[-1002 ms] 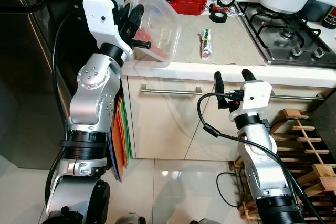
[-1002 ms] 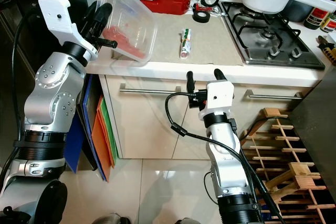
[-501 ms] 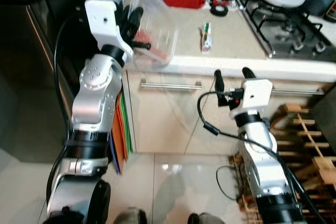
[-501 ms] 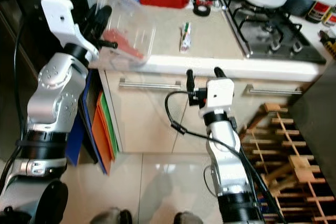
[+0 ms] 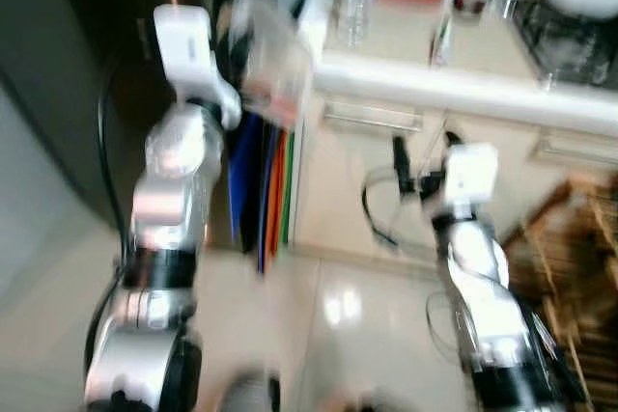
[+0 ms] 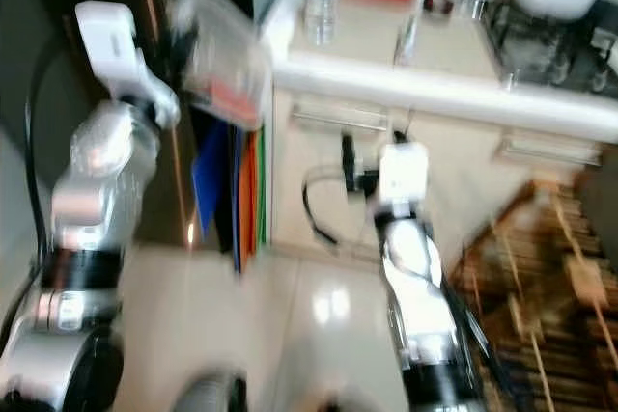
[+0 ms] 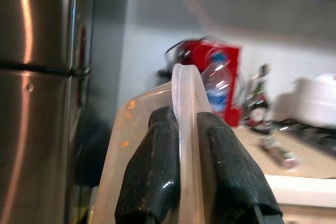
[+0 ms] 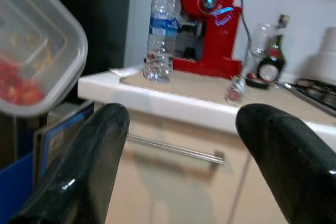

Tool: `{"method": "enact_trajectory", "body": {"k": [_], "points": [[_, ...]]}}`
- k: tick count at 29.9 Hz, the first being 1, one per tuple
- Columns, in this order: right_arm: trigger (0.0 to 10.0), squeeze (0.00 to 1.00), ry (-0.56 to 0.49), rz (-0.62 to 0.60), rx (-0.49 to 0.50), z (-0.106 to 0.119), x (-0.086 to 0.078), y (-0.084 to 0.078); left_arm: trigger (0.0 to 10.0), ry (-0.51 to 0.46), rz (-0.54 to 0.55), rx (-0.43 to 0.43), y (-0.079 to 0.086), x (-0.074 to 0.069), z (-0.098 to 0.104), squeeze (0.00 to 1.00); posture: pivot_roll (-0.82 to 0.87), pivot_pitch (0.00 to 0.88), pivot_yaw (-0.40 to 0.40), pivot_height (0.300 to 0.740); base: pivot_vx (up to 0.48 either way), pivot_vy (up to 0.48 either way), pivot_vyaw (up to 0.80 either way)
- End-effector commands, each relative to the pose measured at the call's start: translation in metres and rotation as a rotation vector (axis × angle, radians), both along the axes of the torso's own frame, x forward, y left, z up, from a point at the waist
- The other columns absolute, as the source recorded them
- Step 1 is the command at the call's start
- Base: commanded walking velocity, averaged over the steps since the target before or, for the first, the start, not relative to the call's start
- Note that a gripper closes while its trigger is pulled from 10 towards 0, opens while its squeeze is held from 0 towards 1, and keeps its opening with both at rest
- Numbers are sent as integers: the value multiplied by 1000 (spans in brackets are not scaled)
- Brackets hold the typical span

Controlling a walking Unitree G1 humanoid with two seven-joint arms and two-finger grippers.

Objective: Restocking fridge

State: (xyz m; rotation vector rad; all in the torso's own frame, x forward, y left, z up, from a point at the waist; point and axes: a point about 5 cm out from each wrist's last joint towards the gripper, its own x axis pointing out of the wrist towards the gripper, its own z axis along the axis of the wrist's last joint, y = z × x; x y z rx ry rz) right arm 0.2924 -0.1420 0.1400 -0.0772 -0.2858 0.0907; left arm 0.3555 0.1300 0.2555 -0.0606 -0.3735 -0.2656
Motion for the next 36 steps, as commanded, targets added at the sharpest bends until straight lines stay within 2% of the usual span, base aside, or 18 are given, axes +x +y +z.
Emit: {"method": "enact_trajectory", "body": {"k": [1,3,5,15,18,21,22,25,26,27,28,29,30,32,36], "points": [[10000,0,-11,-2,-2,3,1,-1,10000,-23,-18,14,-5,-1,4,0,8,0,-39,740,-319,0,0],[10000,0,-4,-7,1,2,1,-3,10000,-21,-21,15,-5,-1,4,0,8,0,-39,740,-319,0,0],[10000,0,37,-33,3,-6,-1,-13,10000,-9,-28,17,-5,-2,-1,0,9,0,-39,740,-322,0,0],[10000,0,50,-46,-13,-11,-4,-19,10000,14,-27,33,0,-3,-9,0,9,0,-40,740,-319,0,0],[10000,0,68,-50,-23,-18,-6,-21,10000,38,-15,62,4,-4,-21,0,8,0,-35,740,-105,0,0],[10000,0,122,-81,-21,-32,-10,-31,10000,139,16,94,17,-13,-58,0,10,0,-31,740,0,0,0],[10000,0,122,-81,-21,-32,-10,-31,10000,139,16,94,17,-13,-58,0,10,0,-31,740,0,0,0],[10000,0,152,-105,-38,-42,-16,-41,10000,249,73,134,31,-36,-102,0,13,0,-29,740,0,0,0],[10000,0,152,-105,-38,-42,-16,-41,10000,249,73,134,31,-36,-102,0,13,0,-29,740,0,0,0],[10000,0,164,-123,-23,-44,-19,-45,10000,288,109,123,38,-45,-114,0,15,0,-30,740,0,0,0],[10000,0,164,-123,-23,-44,-19,-45,10000,288,109,123,38,-45,-114,0,15,0,-30,740,0,0,0],[10000,0,171,-132,-7,-45,-21,-48,10000,316,140,128,43,-55,-125,0,14,0,-30,740,0,0,0],[10000,0,177,-127,14,-46,-24,-49,10000,351,168,120,50,-72,-139,0,20,0,-37,740,0,0,0],[10000,0,176,-116,17,-46,-25,-47,10000,364,161,111,50,-78,-143,0,20,0,-37,740,0,0,0],[10000,0,174,-85,20,-44,-19,-40,10000,356,167,112,38,-72,-143,0,26,0,-45,740,0,-480,0]]}}
